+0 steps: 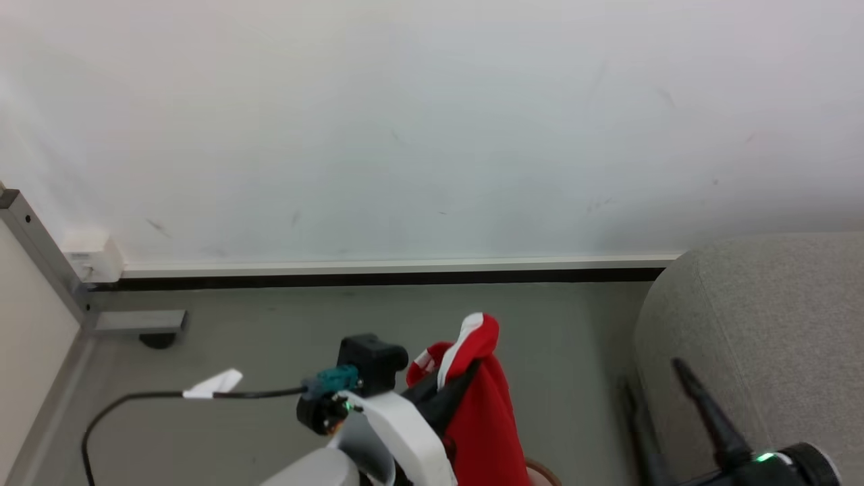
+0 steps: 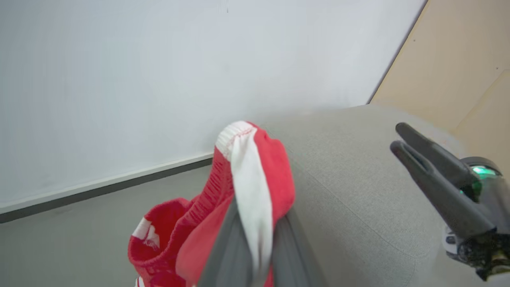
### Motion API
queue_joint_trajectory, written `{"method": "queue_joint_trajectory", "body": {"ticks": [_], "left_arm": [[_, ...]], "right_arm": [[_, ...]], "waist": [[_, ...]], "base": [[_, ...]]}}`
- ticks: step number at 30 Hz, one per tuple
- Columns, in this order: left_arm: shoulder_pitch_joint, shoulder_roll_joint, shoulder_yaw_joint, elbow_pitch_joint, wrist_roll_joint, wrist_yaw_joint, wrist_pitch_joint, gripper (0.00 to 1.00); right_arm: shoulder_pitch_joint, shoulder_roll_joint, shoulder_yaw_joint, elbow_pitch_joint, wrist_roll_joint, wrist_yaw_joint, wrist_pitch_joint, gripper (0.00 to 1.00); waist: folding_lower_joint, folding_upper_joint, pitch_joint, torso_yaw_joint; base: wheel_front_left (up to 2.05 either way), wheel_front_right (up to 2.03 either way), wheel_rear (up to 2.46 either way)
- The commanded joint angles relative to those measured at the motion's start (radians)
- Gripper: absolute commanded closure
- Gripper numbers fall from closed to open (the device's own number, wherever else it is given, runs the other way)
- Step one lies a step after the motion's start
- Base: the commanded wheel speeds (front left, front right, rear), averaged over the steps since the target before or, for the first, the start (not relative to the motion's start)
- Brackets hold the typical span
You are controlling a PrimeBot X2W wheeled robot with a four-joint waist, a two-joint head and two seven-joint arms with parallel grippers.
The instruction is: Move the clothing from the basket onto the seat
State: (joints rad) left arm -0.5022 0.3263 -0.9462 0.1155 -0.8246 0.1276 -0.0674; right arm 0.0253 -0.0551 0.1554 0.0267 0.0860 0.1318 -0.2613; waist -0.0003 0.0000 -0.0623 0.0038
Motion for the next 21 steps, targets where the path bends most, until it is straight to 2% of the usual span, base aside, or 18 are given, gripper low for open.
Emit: {"method": "queue_joint_trajectory", "body": {"ticks": [1,8,13,17,21], "left_arm": [[-0.012,0.013,0.005,-0.02,0.01,0.007,0.007,1.0],[-0.056,0.061,0.018,-0.154,0.032,0.046,0.068,1.0],[-0.076,0.059,0.008,-0.197,0.042,0.052,0.093,1.0],[-0.088,0.04,-0.004,-0.214,0.038,0.051,0.105,1.0],[-0.092,0.02,-0.02,-0.225,0.047,0.052,0.109,1.0]], "right_arm": [[0.013,-0.02,0.016,-0.005,-0.002,-0.002,-0.002,0.0],[-0.035,-0.201,0.259,-0.014,0.076,-0.002,0.022,0.0],[-0.092,-0.274,0.364,-0.017,0.142,-0.002,0.056,0.0],[-0.158,-0.278,0.457,0.036,0.195,-0.002,0.075,0.0],[-0.239,-0.228,0.532,0.144,0.21,-0.002,0.071,0.0]], "waist": [[0.0003,0.0,-0.002,-0.002],[0.0003,0.0,-0.02,-0.006],[0.0003,0.0,-0.025,0.0],[0.0003,0.0,-0.029,0.016],[0.0003,0.0,-0.031,0.026]], "base": [[0.0,0.0,0.0],[0.0,0.0,0.0],[0.0,0.0,0.0],[0.0,0.0,0.0],[0.0,0.0,0.0]]}}
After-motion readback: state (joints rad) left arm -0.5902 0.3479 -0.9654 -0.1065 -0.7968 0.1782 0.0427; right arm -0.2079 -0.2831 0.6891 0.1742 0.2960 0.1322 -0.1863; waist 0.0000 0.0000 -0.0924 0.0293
